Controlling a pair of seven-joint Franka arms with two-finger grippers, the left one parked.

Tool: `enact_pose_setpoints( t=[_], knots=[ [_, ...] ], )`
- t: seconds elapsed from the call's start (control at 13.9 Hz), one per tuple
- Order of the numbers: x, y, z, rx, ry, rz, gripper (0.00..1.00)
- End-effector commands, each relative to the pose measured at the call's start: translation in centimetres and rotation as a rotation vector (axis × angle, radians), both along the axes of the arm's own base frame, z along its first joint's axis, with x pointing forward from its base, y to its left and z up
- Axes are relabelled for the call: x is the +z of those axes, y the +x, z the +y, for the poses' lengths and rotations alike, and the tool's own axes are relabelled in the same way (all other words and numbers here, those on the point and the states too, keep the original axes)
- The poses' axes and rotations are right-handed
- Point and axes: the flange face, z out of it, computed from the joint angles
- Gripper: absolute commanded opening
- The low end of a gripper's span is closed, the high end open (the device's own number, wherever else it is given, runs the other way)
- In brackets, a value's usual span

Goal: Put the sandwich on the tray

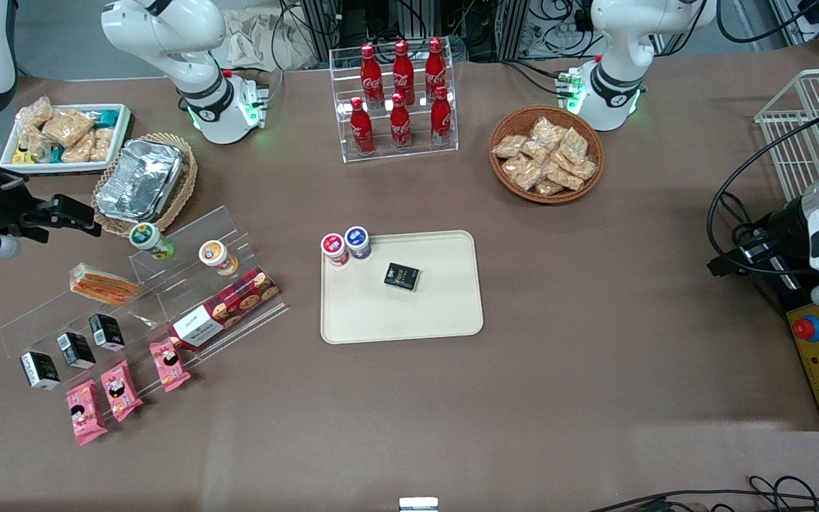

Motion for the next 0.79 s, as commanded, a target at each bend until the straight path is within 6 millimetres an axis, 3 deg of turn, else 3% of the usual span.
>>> enact_pose_setpoints(
  t=[0.0,0.22,0.36,0.65,0.72],
  knots=[
    [0.4,0.7,-0.5,0.006,-0.022,0.009,0.99],
    [0.4,0.6,-0.8,0.001,-0.021,0.013,0.99],
    [-0.8,0.8,-1.2,-0.004,-0.019,0.041,0.99],
    [-1.4,0.4,-2.9,0.049,-0.007,0.058,0.99],
    [-1.9,0.2,-4.2,0.055,-0.003,0.062,0.99]
  ],
)
